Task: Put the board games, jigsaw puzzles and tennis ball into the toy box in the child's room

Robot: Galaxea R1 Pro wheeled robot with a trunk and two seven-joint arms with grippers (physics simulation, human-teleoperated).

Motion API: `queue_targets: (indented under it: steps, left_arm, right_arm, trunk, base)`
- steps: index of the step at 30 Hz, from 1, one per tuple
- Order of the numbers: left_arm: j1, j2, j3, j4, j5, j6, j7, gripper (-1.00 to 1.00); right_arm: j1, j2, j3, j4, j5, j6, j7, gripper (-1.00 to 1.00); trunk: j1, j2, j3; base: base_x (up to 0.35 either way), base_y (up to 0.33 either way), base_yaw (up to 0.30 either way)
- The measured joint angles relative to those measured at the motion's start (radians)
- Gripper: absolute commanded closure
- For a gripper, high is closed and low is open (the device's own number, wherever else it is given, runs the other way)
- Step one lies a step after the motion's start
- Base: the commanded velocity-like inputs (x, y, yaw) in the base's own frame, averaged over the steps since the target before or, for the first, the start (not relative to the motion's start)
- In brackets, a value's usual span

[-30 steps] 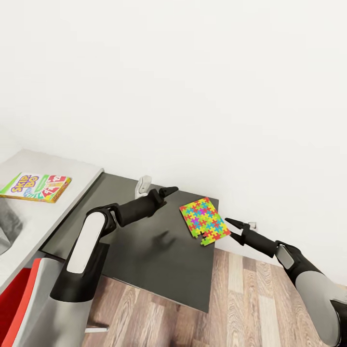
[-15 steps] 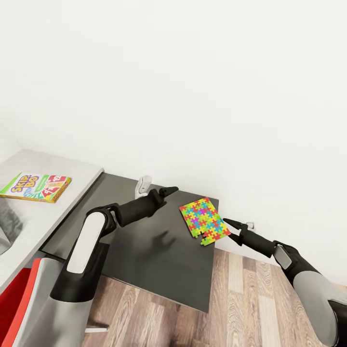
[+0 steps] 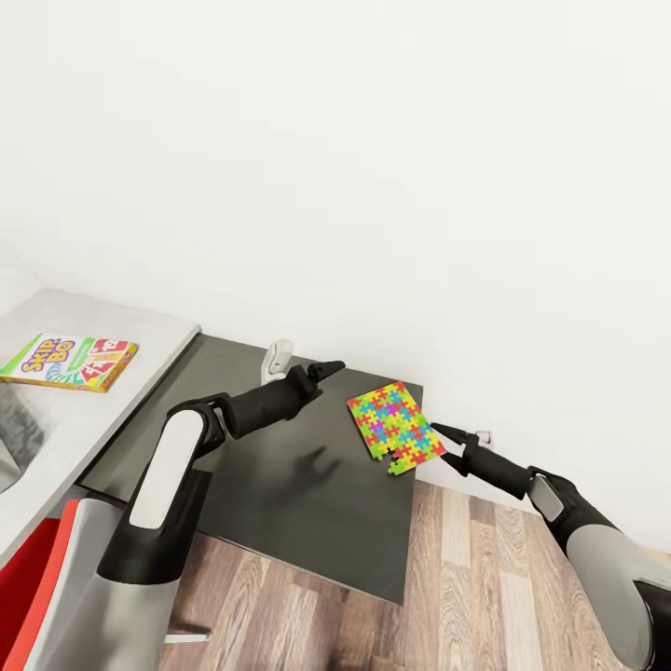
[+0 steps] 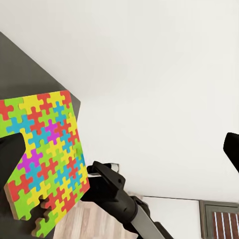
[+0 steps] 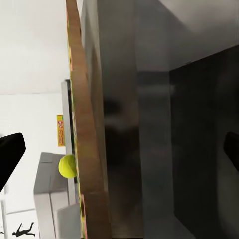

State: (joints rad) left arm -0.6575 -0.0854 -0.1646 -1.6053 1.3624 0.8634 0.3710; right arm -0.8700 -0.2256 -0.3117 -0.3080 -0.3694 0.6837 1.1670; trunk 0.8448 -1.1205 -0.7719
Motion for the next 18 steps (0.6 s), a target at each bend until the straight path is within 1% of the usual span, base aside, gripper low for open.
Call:
queue_targets:
  steps: [11, 18]
  left_arm:
    - [0.000, -0.001, -0.001, 0.000, 0.000, 0.000, 0.000, -1.00]
    - [0.000, -0.001, -0.001, 0.000, 0.000, 0.000, 0.001, -1.00]
  right_arm:
    - [0.001, 0.001, 0.000, 0.019, 0.000, -0.002, -0.004, -1.00]
    - [0.001, 0.010, 0.000, 0.025, 0.001, -0.004, -0.010, -1.00]
  trunk:
    - [0.000, 0.000, 0.000]
    - [0.000, 0.000, 0.000]
  base:
    - [0.000, 0.000, 0.000]
    - [0.000, 0.000, 0.000]
